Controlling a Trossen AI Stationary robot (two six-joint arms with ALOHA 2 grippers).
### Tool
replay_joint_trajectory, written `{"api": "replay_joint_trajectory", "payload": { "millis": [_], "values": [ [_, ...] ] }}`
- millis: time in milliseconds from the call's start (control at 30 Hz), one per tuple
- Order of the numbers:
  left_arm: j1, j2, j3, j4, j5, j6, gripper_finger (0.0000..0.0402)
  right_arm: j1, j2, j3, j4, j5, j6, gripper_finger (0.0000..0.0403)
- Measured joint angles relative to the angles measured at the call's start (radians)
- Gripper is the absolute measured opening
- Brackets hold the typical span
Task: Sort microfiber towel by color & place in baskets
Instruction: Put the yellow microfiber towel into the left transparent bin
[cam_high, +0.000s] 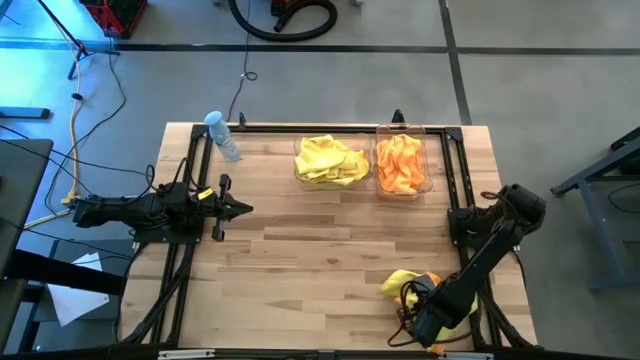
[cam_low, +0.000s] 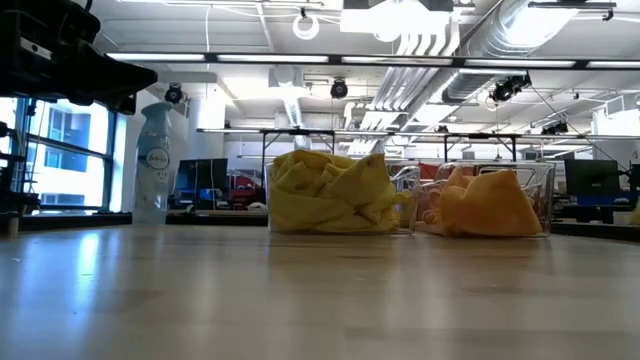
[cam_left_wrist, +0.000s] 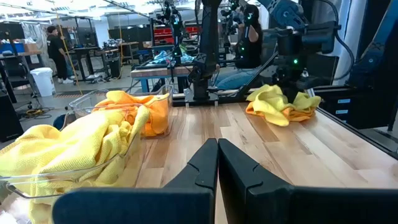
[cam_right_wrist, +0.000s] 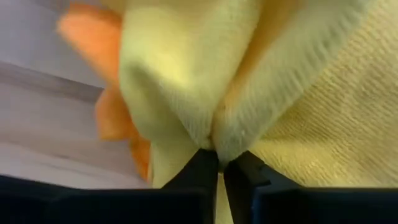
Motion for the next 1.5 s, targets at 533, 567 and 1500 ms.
{"api": "replay_joint_trajectory", "payload": {
  "millis": [533, 567, 1500],
  "values": [
    [0.0, 0.0, 0.0, 0.0, 0.0, 0.0, 0.0, 0.0, -0.19, 0.274, -0.477, 0.407, -0.021, 0.0003],
    [0.0, 0.0, 0.0, 0.0, 0.0, 0.0, 0.0, 0.0, -0.19, 0.305, -0.52, 0.458, -0.034, 0.0003],
    [0.0, 0.0, 0.0, 0.0, 0.0, 0.0, 0.0, -0.874, -0.207, 0.782, -0.242, 0.798, -1.51, 0.0]
  ]
}}
